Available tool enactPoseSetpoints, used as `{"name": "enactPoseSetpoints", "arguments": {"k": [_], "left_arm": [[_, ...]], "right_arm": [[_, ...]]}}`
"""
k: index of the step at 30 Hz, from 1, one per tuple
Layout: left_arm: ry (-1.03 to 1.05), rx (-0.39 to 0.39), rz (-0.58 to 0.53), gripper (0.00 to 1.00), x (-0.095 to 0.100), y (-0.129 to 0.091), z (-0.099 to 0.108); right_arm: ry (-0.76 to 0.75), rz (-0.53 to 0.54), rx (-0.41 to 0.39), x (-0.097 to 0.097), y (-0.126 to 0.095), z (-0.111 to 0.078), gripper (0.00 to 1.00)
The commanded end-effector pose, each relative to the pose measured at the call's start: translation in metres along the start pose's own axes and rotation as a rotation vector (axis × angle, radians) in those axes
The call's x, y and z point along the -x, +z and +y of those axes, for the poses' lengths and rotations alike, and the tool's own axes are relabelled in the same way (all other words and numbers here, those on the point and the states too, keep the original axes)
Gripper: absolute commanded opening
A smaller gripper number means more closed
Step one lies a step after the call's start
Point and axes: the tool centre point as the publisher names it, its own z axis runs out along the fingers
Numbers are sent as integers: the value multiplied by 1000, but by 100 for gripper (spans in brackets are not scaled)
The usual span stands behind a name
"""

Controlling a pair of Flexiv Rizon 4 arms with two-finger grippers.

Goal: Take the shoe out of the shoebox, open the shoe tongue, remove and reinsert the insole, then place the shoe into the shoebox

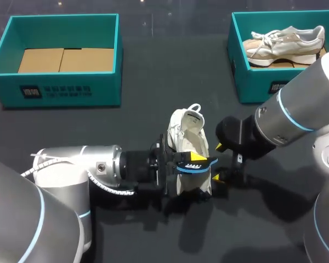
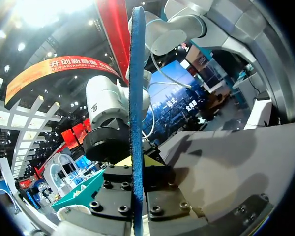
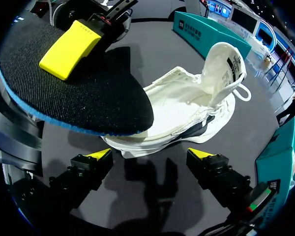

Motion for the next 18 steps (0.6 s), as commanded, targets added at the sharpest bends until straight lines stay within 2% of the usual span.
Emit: {"name": "enactPoseSetpoints", "arguments": {"k": [1, 18], "left_arm": [[5, 5, -11, 0, -2, 6, 1], [-22, 59, -42, 0, 6, 8, 31]], "right_arm": [[-1, -3, 1, -1, 0, -1, 100], [-1, -3, 1, -1, 0, -1, 100]]}}
